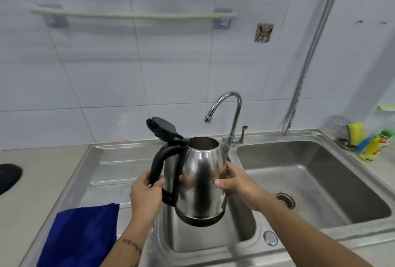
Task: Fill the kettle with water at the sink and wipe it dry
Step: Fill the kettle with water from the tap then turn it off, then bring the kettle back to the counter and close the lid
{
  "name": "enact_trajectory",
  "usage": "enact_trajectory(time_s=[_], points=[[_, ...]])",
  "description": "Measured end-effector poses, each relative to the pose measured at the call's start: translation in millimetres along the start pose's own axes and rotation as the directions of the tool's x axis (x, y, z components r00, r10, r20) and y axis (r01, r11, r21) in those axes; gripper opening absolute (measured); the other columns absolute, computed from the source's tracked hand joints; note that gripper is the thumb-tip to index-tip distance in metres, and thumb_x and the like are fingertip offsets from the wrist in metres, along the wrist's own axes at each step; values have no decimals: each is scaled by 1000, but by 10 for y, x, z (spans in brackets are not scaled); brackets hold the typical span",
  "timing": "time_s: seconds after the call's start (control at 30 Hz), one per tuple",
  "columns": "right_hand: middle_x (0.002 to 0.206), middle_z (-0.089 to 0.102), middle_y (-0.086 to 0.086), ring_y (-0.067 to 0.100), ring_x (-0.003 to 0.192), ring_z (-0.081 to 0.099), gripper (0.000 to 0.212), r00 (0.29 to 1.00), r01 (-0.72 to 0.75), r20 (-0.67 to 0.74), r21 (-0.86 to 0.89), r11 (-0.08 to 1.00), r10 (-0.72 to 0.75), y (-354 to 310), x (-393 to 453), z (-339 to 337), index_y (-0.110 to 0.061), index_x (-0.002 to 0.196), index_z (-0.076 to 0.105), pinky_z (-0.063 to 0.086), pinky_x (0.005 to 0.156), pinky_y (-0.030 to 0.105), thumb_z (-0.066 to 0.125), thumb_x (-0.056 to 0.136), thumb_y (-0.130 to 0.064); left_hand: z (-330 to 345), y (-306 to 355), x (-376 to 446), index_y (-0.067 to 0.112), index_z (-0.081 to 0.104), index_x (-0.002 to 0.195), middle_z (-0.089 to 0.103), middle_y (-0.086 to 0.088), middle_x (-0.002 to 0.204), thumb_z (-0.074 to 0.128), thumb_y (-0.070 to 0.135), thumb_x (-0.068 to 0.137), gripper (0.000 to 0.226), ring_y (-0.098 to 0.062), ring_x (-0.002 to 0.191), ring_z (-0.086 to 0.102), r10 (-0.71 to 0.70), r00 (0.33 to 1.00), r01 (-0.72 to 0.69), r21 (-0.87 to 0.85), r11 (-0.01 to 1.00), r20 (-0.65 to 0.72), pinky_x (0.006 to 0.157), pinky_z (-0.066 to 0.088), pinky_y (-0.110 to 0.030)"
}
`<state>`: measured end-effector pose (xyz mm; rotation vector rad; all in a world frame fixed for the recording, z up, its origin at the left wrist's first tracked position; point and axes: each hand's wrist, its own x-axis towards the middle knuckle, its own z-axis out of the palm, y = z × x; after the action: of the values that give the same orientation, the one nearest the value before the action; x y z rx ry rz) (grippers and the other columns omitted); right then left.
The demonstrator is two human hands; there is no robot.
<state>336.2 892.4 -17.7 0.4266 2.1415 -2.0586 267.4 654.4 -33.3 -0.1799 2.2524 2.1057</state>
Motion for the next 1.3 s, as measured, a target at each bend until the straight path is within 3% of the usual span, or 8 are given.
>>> enact_trajectory(time_s=[0.17, 0.33, 0.47, 0.63, 0.8, 0.97, 1.07, 1.3], points=[[97, 70, -5, 18, 93, 66, 60, 997, 64, -40, -11, 998, -64, -50, -427, 78, -31, 112, 67, 48, 83, 42, 84, 55, -31, -221, 156, -337, 28, 71, 95, 76, 1, 98, 69, 0, 87, 30, -20, 98, 70, 2, 997, 6, -94, 996, 80, 94, 54, -47], [87, 70, 1, 22, 86, 60, 75, 988, 141, -47, -59, 988, -144, -166, -816, 171, -4, 121, 56, 40, 75, 37, 82, 54, -28, -475, 271, -692, 26, 72, 103, 77, 0, 101, 66, -5, 88, 35, -18, 101, 70, -34, 992, 58, -194, 979, 125, 88, 56, -43], [93, 74, 1, 23, 93, 71, 53, 978, 204, -20, -101, 974, -207, -258, -1072, 339, -9, 110, 61, 54, 88, 45, 81, 64, -25, -751, 358, -956, 19, 70, 111, 76, -4, 105, 63, -8, 88, 36, -21, 105, 69, -53, 989, 83, -228, 970, 135, 89, 56, -45], [77, 69, -9, 12, 82, 69, 30, 978, 204, -27, -60, 977, -206, -269, -1338, 582, -7, 101, 61, 49, 66, 24, 81, 79, -7, -1107, 350, -1164, 15, 70, 118, 77, -3, 103, 64, -5, 89, 36, -27, 110, 68, -85, 988, 110, -198, 974, 126, 97, 52, -54], [89, 71, 8, 14, 84, 72, 30, 979, 200, -25, -60, 978, -202, -304, -1514, 976, -25, 75, 60, 53, 64, 16, 79, 80, -3, -1488, 293, -1278, 13, 70, 118, 76, -8, 108, 64, -4, 89, 34, -32, 114, 66, -79, 991, 101, -214, 972, 110, 96, 53, -56], [89, 70, 4, 36, 99, 73, 27, 977, 209, -16, -72, 975, -211, -311, -1503, 1511, -18, 83, 62, 58, 84, 40, 83, 67, -16, -2004, 306, -1296, 16, 72, 108, 77, -7, 99, 61, -8, 89, 32, -28, 101, 70, -66, 995, 83, -239, 968, 79, 91, 56, -50], [92, 67, 6, 43, 109, 68, 48, 975, 220, 19, -11, 975, -220, -329, -1384, 1924, -4, 104, 62, 55, 89, 45, 82, 62, -14, -2402, 309, -1190, 14, 72, 111, 78, -5, 97, 63, -9, 88, 33, -27, 99, 71, -63, 996, 76, -238, 968, 62, 90, 57, -50], [84, 72, -8, 19, 88, 74, 67, 966, 257, 35, -7, 966, -256, -455, -877, 3288, 6, 112, 56, 52, 90, 44, 83, 57, -20, -3686, 221, -512, 21, 74, 108, 78, -1, 97, 67, -6, 86, 36, -17, 92, 71, -38, 998, 47, -217, 975, 47, 84, 59, -45]])
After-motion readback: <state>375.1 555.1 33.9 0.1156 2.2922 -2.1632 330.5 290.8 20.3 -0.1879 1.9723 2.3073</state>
